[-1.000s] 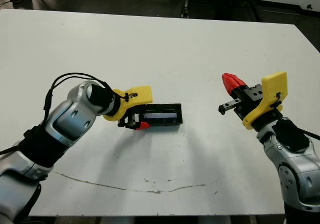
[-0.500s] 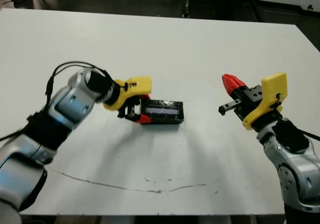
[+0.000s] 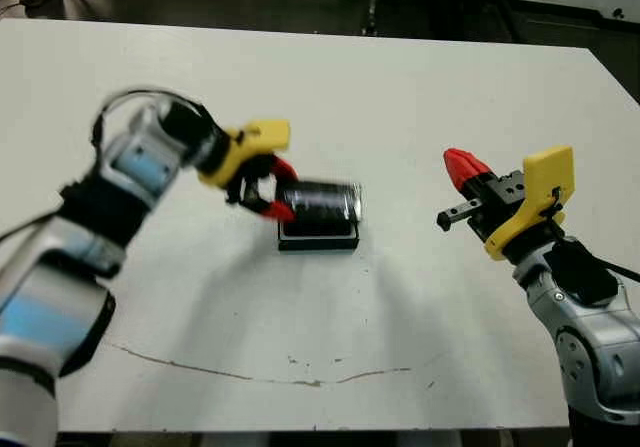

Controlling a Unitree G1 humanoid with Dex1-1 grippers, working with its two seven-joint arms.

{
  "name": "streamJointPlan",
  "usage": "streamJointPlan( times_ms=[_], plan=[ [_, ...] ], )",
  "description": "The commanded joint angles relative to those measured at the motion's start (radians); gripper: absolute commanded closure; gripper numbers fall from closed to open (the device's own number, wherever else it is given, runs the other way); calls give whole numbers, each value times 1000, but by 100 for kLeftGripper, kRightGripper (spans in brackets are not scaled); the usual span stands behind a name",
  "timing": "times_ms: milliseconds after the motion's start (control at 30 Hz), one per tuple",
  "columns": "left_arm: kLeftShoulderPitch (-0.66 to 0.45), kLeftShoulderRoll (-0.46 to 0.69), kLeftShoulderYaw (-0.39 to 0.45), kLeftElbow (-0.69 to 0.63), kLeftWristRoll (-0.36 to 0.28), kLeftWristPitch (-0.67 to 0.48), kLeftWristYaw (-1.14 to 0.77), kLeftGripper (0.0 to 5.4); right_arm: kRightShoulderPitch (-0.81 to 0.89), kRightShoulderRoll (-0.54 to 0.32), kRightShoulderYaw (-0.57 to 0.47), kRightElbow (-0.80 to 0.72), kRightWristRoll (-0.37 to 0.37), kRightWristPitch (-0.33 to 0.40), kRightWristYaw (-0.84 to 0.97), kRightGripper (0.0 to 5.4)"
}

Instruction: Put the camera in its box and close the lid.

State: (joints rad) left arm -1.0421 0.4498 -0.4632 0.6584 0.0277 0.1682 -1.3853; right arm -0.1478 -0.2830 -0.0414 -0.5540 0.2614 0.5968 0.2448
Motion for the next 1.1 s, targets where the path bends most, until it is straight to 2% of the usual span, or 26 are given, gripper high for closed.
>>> streamJointPlan(
  times_ms=[33, 233, 367, 600, 1100],
  plan=[
    [-11, -20, -5, 55, 29, -24, -26, 222, 7, -5, -7, 2, -1, 4, -3, 540],
    [12, -13, -27, 18, 90, 17, -29, 222, 5, -8, -7, 3, -1, 2, 1, 540],
    [32, -11, -38, -4, 104, 54, -54, 222, 6, -6, -8, -3, 0, 5, -2, 540],
    [54, -17, -2, -3, 45, 220, -124, 222, 5, -7, -9, -2, 0, 1, 1, 540],
    [151, 12, 75, -96, -37, 334, -107, 222, -3, -10, -7, -1, -1, 8, 1, 540]
  ],
)
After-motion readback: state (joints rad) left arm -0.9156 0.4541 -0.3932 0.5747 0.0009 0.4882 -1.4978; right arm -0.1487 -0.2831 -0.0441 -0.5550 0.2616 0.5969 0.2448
